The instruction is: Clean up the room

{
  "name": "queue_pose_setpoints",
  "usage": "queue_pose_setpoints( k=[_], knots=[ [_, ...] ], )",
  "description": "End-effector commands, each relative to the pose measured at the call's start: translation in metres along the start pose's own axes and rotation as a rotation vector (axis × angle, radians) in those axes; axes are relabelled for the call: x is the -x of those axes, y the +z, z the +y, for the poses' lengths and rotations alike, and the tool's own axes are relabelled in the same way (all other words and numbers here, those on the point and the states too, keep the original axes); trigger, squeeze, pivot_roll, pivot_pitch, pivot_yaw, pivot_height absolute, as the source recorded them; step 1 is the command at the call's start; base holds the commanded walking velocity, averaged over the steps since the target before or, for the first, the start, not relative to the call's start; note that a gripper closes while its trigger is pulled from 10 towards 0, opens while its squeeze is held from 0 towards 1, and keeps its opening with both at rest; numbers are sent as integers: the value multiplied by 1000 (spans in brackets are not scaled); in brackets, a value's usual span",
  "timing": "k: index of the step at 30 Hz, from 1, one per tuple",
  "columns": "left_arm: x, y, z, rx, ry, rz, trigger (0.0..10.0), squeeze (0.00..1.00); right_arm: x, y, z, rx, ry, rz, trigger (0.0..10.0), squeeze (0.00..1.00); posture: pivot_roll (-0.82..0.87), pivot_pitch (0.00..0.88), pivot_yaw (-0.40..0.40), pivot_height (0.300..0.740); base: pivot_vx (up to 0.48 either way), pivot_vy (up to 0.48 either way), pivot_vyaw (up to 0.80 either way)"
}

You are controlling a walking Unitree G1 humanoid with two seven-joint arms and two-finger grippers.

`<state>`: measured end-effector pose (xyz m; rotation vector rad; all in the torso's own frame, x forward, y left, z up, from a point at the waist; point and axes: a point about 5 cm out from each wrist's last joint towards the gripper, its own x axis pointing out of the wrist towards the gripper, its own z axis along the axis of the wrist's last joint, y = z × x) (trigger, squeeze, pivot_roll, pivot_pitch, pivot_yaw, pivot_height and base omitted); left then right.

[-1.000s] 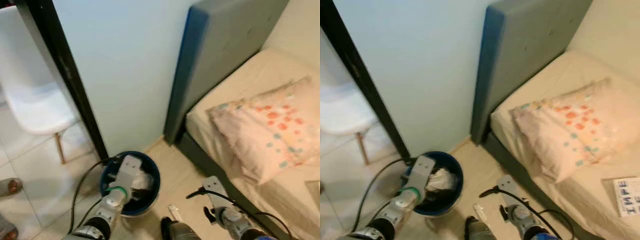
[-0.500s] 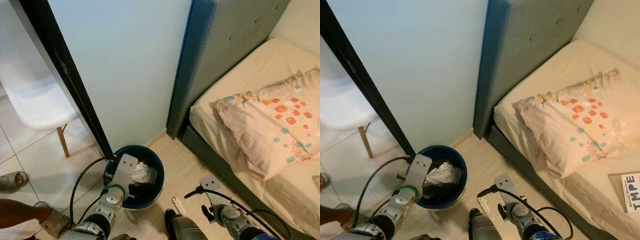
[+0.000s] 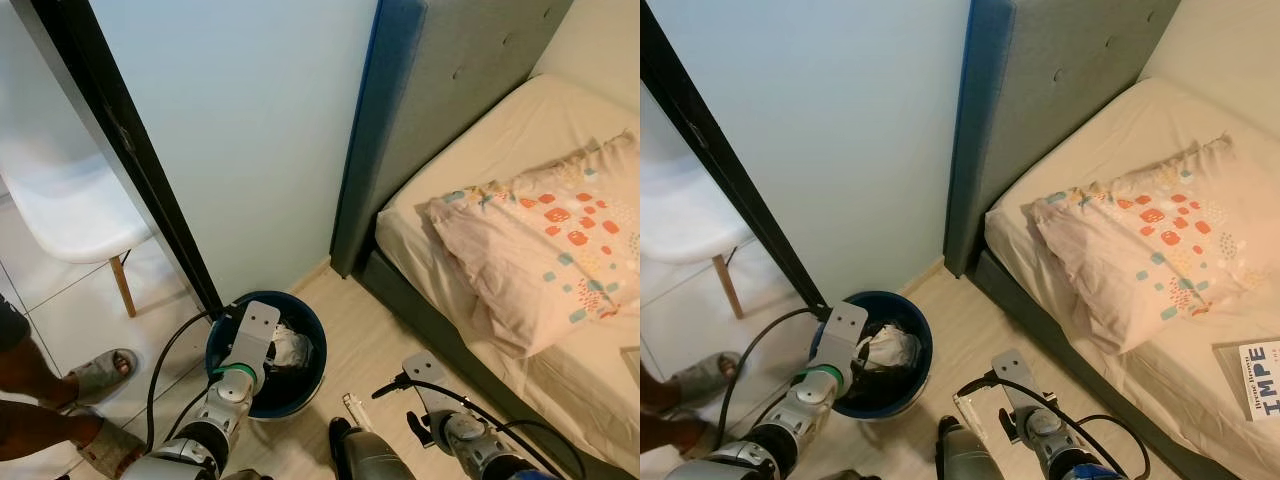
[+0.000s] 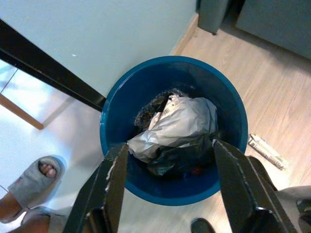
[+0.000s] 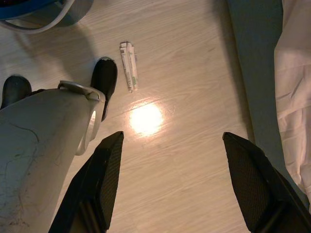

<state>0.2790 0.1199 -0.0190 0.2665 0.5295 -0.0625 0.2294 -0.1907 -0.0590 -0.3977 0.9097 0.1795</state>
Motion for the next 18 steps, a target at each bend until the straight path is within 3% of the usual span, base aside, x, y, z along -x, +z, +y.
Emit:
queue_pose_setpoints(
  k=[1, 2, 9, 13, 18],
  knots=[
    [5, -16, 3, 42, 8, 46, 10000, 855, 1, -6, 4, -1, 11, 17, 10000, 0, -132, 159, 44, 740, 0, 0, 0],
    [6, -20, 6, 63, 13, 56, 10000, 0, 0, -6, 5, 0, 13, 16, 10000, 0, -126, 159, 41, 740, 0, 0, 0],
    [10, -34, 21, 126, 38, 75, 10000, 0, 0, -3, 8, 3, 23, 11, 10000, 0, -111, 154, 37, 740, 0, 0, 0],
    [11, -40, 26, 115, 60, 99, 10000, 0, 0, -2, 9, 5, 26, 10, 10000, 0, -101, 144, 38, 740, 0, 0, 0],
    [24, -69, 45, 126, 103, 180, 10000, 0, -1, 0, 13, 13, 35, 14, 10000, 0, -72, 115, 34, 740, 0, 0, 0]
  ],
)
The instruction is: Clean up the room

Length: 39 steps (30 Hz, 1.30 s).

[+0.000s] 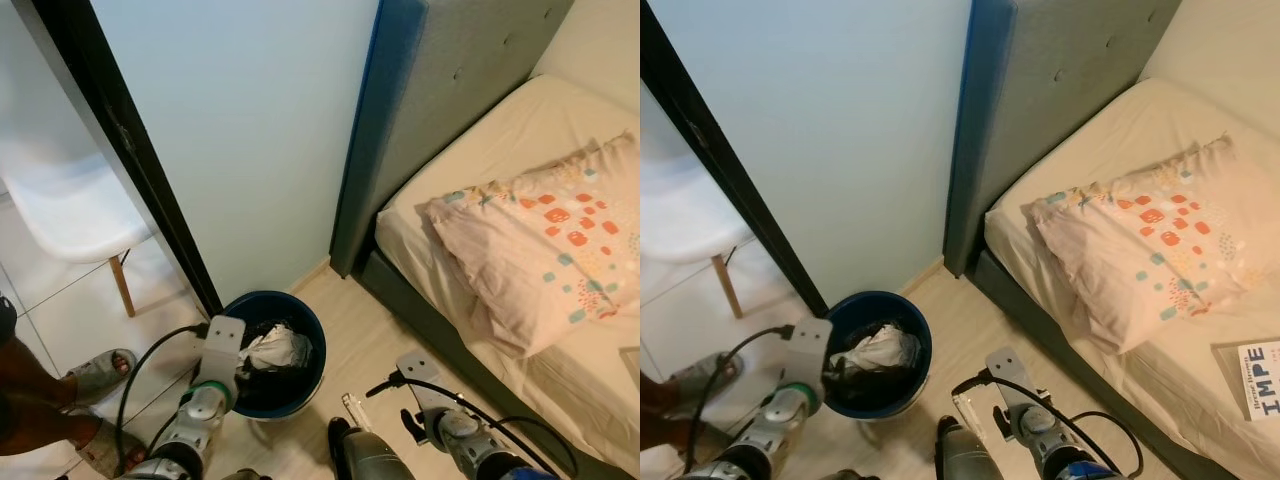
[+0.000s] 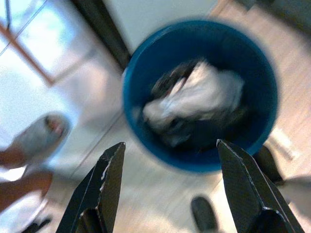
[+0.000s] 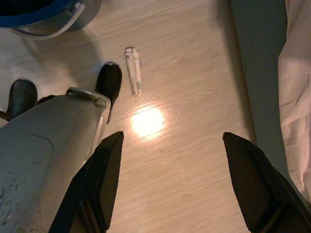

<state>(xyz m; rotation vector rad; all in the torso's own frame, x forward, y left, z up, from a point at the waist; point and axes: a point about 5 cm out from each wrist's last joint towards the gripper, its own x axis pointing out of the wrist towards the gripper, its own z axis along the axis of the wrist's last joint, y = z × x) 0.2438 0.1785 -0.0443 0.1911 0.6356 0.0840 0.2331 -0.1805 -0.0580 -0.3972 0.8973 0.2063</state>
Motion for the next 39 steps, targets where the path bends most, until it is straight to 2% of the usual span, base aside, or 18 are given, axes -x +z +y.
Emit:
queue_pose_setpoints(
  k=[1, 3, 4, 6, 8, 9, 10, 11, 14, 16, 23, 39],
  knots=[
    [5, -16, 2, 13, 1, 60, 10000, 0, 0, -7, 5, 1, 15, 30, 10000, 0, -72, 115, 34, 740, 0, 0, 0],
    [10, -33, 13, 39, 32, 112, 10000, 0, 0, -8, 8, 6, 21, 38, 10000, 0, -58, 101, 32, 740, 0, 0, 0],
    [10, -33, 13, 39, 32, 112, 10000, 0, 0, -8, 8, 6, 21, 38, 10000, 0, -58, 101, 32, 740, 0, 0, 0],
    [19, -55, 28, 78, 86, 185, 10000, 0, 0, -11, 11, -3, 33, 54, 10000, 0, -39, 77, 31, 740, 0, 0, 0],
    [19, -55, 28, 78, 86, 185, 10000, 0, 0, -11, 11, -3, 33, 54, 10000, 0, -39, 77, 31, 740, 0, 0, 0],
    [24, -65, 33, 107, 112, 219, 10000, 0, 0, -12, 13, -2, 40, 60, 10000, 0, -36, 72, 30, 740, 0, 0, 0],
    [24, -65, 33, 107, 112, 219, 10000, 0, 0, -12, 13, -2, 40, 60, 10000, 0, -36, 72, 30, 740, 0, 0, 0],
    [33, -82, 42, 153, 158, 285, 10000, 0, 1, -15, 18, 24, 58, 75, 10000, 0, -23, 58, 22, 740, 0, 0, 0],
    [38, -91, 45, 182, 185, 318, 10000, 0, 1, -18, 20, 48, 71, 84, 10000, 0, -14, 50, 15, 740, 0, 0, 0],
    [45, -103, 48, 209, 215, 359, 10000, 0, 2, -23, 24, 102, 94, 103, 10000, 0, -4, 39, 9, 740, -120, 0, 0],
    [50, -111, 49, 201, 216, 394, 10000, 0, 3, -29, 27, 159, 107, 124, 10000, 0, 3, 21, 6, 740, -321, 0, 0],
    [51, -113, 47, 157, 186, 421, 10000, 0, 4, -33, 22, 165, 89, 143, 10000, 0, -8, 4, 25, 740, -354, 0, 0]
  ],
)
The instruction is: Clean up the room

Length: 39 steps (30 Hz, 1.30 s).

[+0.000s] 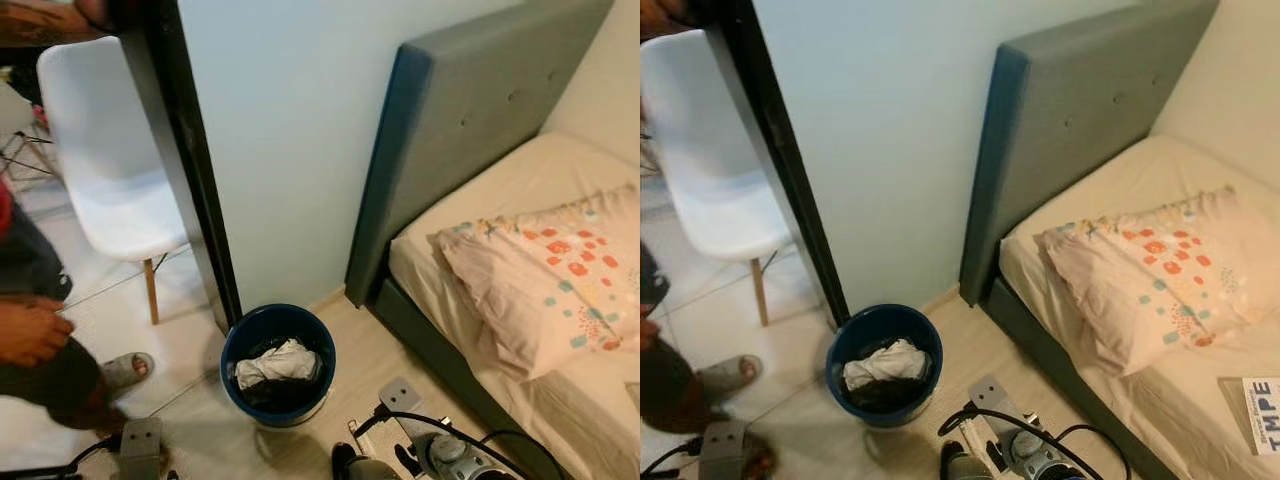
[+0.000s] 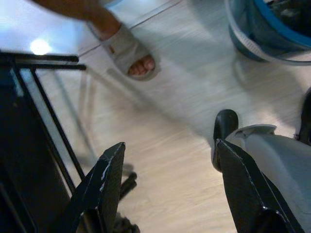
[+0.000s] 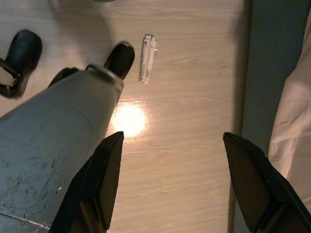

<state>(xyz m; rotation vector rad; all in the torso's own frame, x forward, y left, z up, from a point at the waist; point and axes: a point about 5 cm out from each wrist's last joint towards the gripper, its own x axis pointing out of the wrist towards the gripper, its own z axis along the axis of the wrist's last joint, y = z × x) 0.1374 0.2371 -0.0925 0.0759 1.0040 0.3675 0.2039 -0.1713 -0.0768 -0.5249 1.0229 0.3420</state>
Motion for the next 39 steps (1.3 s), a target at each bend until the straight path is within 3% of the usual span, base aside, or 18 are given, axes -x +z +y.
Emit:
queue_pose_setpoints(
  k=[1, 39],
  knots=[
    [1, -4, -1, -10, -5, 20, 10000, 0, 0, -5, 0, 2, 0, 21, 10000, 0, -8, 4, 25, 740, -356, 0, 0],
    [1, -1, -12, -55, -49, 8, 10000, 0, 0, -8, 1, 3, -3, 31, 10000, 0, -10, 24, 39, 740, -352, 0, 0]
  ],
)
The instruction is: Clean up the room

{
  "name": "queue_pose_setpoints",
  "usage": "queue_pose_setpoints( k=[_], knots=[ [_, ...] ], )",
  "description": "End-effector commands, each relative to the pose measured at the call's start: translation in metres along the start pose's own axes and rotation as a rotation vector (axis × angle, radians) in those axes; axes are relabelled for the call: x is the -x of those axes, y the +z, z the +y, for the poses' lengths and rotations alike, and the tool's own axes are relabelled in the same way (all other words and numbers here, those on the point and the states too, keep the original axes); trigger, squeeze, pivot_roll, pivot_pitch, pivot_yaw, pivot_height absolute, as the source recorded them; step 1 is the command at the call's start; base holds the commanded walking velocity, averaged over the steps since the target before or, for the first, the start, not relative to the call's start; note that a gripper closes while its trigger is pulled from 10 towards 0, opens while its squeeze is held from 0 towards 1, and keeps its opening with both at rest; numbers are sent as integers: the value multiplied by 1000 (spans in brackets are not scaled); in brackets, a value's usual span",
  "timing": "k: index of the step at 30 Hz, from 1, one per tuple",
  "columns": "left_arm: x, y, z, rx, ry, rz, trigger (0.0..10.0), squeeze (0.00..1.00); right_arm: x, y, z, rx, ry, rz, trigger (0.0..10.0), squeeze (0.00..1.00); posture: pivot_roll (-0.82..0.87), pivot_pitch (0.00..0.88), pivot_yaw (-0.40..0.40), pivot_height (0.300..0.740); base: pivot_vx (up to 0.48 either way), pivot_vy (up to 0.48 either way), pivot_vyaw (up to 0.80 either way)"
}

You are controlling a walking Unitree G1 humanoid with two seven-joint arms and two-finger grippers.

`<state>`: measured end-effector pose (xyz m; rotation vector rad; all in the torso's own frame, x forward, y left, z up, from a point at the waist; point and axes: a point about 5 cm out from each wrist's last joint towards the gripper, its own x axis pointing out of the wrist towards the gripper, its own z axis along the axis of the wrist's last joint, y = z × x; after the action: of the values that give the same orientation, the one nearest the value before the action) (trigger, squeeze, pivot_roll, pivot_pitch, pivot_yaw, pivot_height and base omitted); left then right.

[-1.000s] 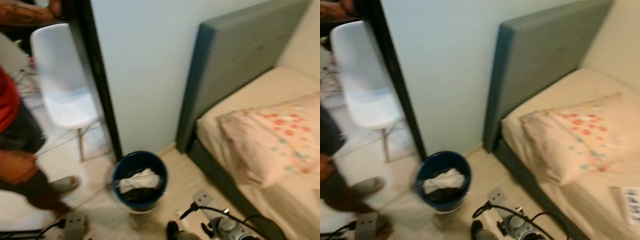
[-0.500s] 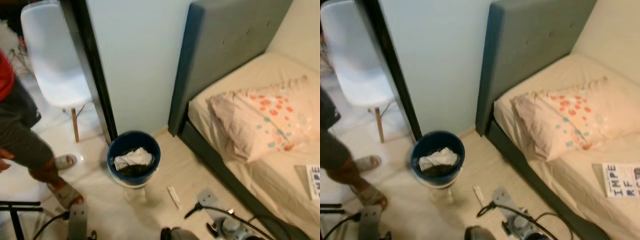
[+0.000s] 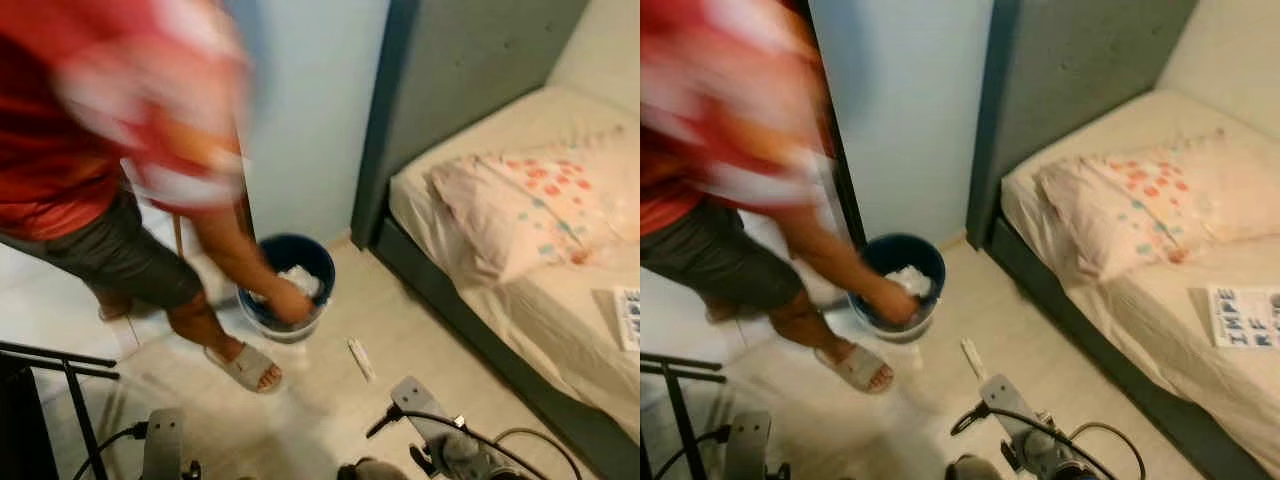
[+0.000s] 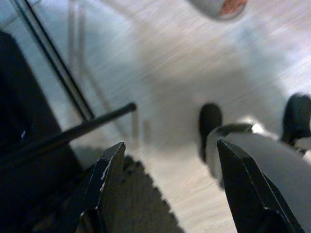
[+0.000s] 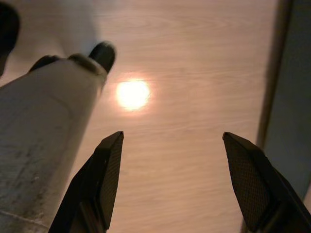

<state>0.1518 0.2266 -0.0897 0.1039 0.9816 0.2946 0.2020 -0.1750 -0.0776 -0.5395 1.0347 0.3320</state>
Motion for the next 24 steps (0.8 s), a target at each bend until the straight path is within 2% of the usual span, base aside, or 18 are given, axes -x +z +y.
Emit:
queue_pose_setpoints(
  k=[1, 6, 10, 16, 24],
  knots=[
    [3, -13, 0, -3, -2, 39, 10000, 0, 0, -4, 3, -2, 8, 14, 10000, 0, -10, 24, 39, 740, -330, 0, 0],
    [2, -11, -1, -8, -13, 30, 10000, 0, 0, -4, 2, 1, 7, 15, 10000, 0, -10, 22, 38, 740, -110, 0, 0],
    [3, -11, -4, -19, -64, 22, 10000, 0, 0, -4, 1, 1, 4, 11, 10000, 0, -14, 22, 36, 740, 0, 0, 0],
    [3, -12, -5, -8, -65, 31, 10000, 0, 0, -4, 0, -1, 2, 11, 10000, 0, -17, 22, 30, 740, 0, 0, 0],
    [4, -18, -8, -12, -78, 51, 10000, 0, 0, -5, -2, -4, 4, 19, 10000, 0, -16, 14, 26, 740, 0, 0, -762]
  ],
)
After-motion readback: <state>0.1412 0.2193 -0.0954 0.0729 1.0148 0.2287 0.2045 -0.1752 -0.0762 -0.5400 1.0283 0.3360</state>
